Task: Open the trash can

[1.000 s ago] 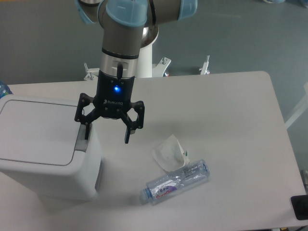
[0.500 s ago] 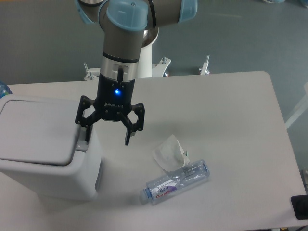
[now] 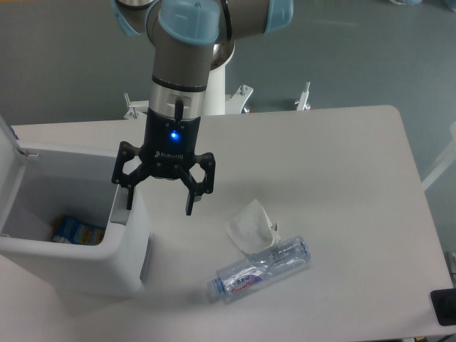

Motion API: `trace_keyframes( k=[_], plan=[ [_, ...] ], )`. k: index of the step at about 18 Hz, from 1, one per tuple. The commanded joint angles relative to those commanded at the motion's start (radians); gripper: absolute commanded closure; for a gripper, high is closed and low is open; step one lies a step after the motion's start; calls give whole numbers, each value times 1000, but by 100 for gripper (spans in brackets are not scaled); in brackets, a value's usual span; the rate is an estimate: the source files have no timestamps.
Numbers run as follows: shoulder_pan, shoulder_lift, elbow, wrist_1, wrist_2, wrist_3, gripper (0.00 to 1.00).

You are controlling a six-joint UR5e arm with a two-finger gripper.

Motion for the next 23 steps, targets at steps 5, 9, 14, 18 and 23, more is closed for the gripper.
trace_keyframes(
  k=[5,9,14,18,23],
  plan=[
    [66,-55,46,-3,3,150,0],
    [196,-130,16,-3,108,317,0],
    [293,-242,-17,-15,285,578,0],
    [299,-244,-47,-58,399,805,0],
    [290,-225,-58,-84,403,888,0]
  ],
)
